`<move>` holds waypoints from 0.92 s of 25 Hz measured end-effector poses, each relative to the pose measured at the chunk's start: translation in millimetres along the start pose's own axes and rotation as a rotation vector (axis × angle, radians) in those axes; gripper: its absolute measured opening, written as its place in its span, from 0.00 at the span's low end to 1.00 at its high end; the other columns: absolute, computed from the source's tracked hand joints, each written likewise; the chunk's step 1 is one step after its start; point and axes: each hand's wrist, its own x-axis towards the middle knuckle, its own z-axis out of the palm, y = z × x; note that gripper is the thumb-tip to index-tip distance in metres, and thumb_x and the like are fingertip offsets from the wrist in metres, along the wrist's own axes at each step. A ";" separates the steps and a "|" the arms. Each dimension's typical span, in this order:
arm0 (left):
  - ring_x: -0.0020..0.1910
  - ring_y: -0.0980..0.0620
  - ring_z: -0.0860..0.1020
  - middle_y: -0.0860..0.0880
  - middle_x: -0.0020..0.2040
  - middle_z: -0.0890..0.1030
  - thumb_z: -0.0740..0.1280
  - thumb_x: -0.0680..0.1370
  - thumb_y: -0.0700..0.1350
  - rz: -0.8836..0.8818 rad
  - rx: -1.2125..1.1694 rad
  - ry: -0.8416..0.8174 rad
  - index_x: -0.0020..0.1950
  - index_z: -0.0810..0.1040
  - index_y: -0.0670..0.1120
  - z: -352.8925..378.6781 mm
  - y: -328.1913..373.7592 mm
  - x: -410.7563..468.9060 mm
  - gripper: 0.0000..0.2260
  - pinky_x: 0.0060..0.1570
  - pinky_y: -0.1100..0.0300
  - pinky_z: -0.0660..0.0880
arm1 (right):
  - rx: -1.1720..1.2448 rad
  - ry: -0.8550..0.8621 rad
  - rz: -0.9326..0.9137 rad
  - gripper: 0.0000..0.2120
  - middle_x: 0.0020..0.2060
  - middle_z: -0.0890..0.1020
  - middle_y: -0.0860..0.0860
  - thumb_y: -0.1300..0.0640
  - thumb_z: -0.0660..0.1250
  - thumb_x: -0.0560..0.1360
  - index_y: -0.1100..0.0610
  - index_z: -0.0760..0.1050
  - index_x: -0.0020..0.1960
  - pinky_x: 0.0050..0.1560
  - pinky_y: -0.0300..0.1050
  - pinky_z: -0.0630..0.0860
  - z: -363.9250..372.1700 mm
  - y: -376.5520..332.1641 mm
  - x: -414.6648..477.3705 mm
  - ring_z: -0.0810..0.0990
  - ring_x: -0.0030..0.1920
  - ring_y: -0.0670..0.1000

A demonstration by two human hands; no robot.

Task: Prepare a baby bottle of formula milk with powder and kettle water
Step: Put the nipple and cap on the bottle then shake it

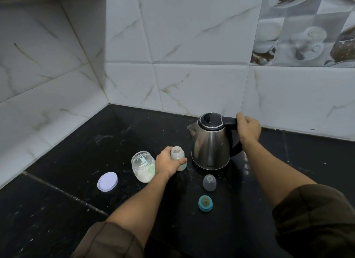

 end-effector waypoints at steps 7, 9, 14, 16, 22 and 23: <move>0.55 0.50 0.82 0.52 0.54 0.85 0.83 0.69 0.50 0.020 -0.017 0.004 0.60 0.79 0.51 -7.7 -6.4 -18.1 0.23 0.57 0.54 0.78 | -0.224 0.240 -0.481 0.20 0.57 0.77 0.54 0.49 0.66 0.73 0.56 0.76 0.62 0.60 0.53 0.72 10.4 -26.0 -42.2 0.75 0.58 0.55; 0.54 0.50 0.82 0.52 0.54 0.84 0.83 0.69 0.50 0.027 -0.013 -0.003 0.60 0.79 0.50 -10.5 -9.5 -23.9 0.23 0.55 0.55 0.78 | -0.221 0.131 -0.604 0.17 0.54 0.77 0.51 0.51 0.66 0.75 0.56 0.76 0.62 0.51 0.50 0.74 15.4 -38.7 -61.4 0.76 0.52 0.51; 0.55 0.49 0.82 0.51 0.55 0.84 0.83 0.69 0.51 0.034 0.016 -0.040 0.62 0.78 0.50 -12.6 -19.3 -34.9 0.25 0.60 0.50 0.79 | -0.438 -0.257 -0.783 0.06 0.35 0.78 0.44 0.51 0.65 0.74 0.51 0.78 0.48 0.41 0.46 0.72 30.1 -41.0 -112.5 0.78 0.39 0.51; 0.56 0.48 0.82 0.51 0.55 0.84 0.83 0.69 0.52 0.044 0.035 -0.043 0.62 0.79 0.49 -12.3 -23.6 -38.8 0.25 0.60 0.49 0.79 | -0.651 -0.436 -0.776 0.05 0.35 0.81 0.44 0.50 0.67 0.74 0.51 0.79 0.44 0.42 0.46 0.74 33.8 -29.5 -125.1 0.79 0.41 0.52; 0.56 0.47 0.82 0.50 0.54 0.85 0.83 0.68 0.51 0.079 0.037 -0.057 0.60 0.79 0.49 -6.0 -40.3 -48.1 0.24 0.60 0.48 0.79 | -1.058 -0.818 -0.564 0.05 0.40 0.83 0.46 0.49 0.71 0.72 0.50 0.80 0.40 0.48 0.52 0.82 33.6 13.2 -141.6 0.82 0.46 0.52; 0.56 0.47 0.82 0.49 0.54 0.85 0.83 0.68 0.51 0.086 0.030 -0.054 0.61 0.80 0.49 -5.3 -41.8 -48.6 0.24 0.60 0.49 0.78 | -1.114 -0.874 -0.544 0.04 0.41 0.84 0.47 0.49 0.72 0.72 0.49 0.80 0.41 0.49 0.53 0.83 32.9 19.5 -143.4 0.82 0.46 0.52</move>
